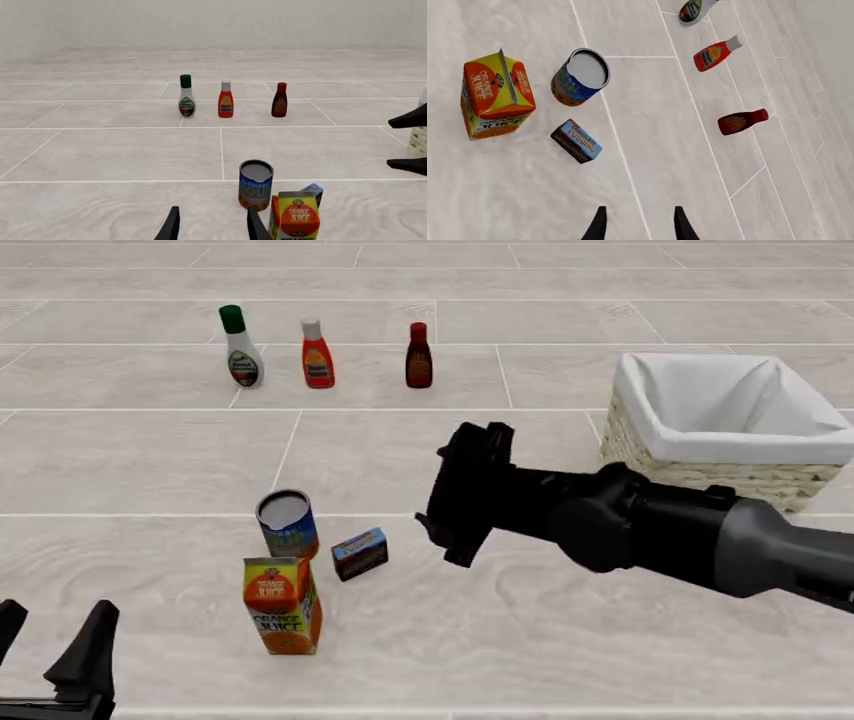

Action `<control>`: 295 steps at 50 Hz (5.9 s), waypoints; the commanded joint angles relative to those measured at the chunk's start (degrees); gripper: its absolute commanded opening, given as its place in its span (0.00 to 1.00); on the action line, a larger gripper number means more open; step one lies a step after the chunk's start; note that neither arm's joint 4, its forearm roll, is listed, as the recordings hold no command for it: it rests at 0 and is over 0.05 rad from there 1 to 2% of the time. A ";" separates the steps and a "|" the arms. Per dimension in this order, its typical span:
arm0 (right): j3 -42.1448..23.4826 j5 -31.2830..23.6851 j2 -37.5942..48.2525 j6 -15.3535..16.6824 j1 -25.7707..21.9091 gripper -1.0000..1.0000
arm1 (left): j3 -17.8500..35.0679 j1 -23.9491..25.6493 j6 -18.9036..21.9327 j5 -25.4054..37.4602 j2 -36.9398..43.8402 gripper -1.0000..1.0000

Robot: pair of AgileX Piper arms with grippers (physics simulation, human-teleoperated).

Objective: Pick the chocolate pudding and place it in the basket.

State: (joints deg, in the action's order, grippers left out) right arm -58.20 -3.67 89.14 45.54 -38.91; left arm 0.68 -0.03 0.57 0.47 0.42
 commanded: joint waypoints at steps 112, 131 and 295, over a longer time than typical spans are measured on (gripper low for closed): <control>-24.34 -17.21 25.15 18.63 -5.40 1.00 | -0.15 -0.02 -0.09 -0.14 -0.10 1.00; -26.13 -17.80 27.80 18.56 -5.29 1.00 | -0.15 -0.02 -0.10 -0.15 -0.11 1.00; -19.95 -15.87 25.10 22.76 -3.46 0.00 | -0.15 -0.02 -0.08 -0.14 -0.10 1.00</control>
State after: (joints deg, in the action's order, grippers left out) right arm -82.16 -20.19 118.90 68.43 -43.00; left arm 0.68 -0.03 0.56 0.47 0.42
